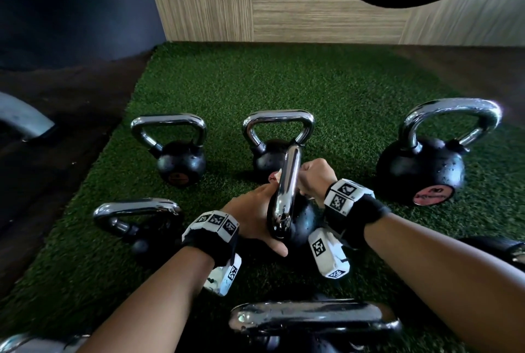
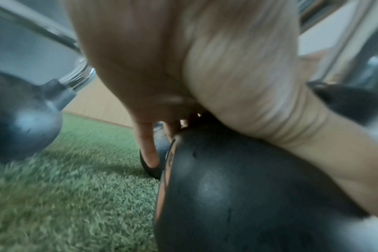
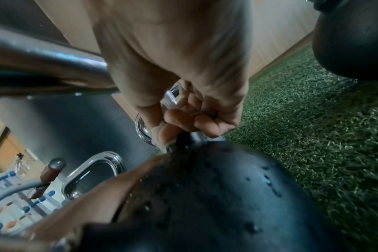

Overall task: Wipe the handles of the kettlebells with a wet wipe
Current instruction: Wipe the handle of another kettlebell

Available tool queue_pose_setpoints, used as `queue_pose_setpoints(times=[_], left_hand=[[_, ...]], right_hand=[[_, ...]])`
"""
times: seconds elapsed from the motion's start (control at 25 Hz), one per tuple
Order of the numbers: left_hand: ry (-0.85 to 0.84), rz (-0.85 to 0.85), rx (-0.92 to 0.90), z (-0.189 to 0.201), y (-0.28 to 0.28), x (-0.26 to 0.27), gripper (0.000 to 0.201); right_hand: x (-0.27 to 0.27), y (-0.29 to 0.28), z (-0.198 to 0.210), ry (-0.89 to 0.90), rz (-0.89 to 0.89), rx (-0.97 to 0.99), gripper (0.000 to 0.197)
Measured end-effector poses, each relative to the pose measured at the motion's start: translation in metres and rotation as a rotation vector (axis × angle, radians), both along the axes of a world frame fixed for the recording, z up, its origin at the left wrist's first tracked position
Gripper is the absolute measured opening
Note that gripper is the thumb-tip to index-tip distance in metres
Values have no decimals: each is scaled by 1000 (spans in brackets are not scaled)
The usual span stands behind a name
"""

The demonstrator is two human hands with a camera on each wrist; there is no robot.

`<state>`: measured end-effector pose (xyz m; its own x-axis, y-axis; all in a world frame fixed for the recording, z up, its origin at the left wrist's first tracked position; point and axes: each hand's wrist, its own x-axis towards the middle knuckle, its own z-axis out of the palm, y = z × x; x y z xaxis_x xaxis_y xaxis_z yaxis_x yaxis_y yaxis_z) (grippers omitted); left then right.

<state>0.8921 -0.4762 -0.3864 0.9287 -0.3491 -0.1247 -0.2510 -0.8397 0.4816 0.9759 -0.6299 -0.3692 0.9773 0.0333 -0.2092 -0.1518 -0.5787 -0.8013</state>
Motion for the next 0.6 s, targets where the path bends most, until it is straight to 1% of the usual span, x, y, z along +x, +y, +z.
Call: queue_pose_setpoints(times=[0.08,0.12,0.16,0.2,0.24,0.28,0.32,0.36,0.4,0.44,0.48,0.52,0.56,0.6], left_hand=[[28,11,87,14,-2,-8,129],[27,-6,110,22,0,-13,123],[25,-12,115,31,4,-18,116],[16,19,94,39,7,-24,112],[-15,67,40,48,9,-30,112],[-70,107,-15,55,8,-36,111],[-138,141,-53,62,5,-42,106],[-204,163,-42,66,-1,-44,95],[-239,189,-22,71,-8,-46,78],[-253,212,-3,73,-16,-45,60],[-249,238,8,76,-23,-44,49],[-229,257,21,78,-25,-41,44],[-204,267,36,80,-25,-38,45],[-172,268,56,83,-22,-35,48]], right_hand=[[4,-7,6,44,106,-15,28],[6,-12,9,85,162,-47,27],[7,-18,12,121,206,-94,26],[9,-25,16,133,233,-152,25],[9,-33,20,114,242,-210,29],[10,-42,24,59,242,-252,33],[10,-48,28,-33,246,-260,33],[10,-51,35,-162,273,-246,30],[8,-51,42,-303,338,-233,26],[7,-51,51,-436,444,-238,27],[5,-48,59,-533,568,-266,33],[5,-47,66,-593,670,-329,37],[3,-46,72,-622,723,-412,37],[2,-47,77,-628,736,-470,36]])
